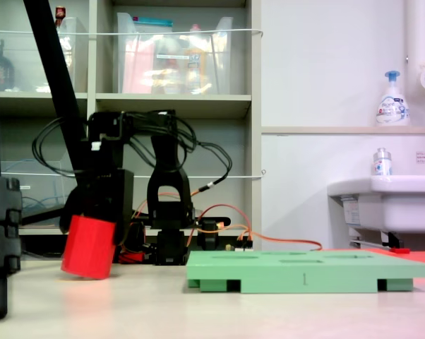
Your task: Put the octagonal pillar block into the corresponding hole
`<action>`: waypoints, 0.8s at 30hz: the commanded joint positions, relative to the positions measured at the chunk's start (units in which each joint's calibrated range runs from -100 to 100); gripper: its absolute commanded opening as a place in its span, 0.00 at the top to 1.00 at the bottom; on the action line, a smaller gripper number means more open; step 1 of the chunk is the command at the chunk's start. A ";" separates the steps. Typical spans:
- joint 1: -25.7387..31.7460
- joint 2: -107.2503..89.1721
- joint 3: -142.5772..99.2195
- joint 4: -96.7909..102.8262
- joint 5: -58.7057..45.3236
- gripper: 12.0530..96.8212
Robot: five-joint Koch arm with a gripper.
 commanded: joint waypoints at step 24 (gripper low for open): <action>25.40 -32.83 3.70 -5.33 25.84 0.69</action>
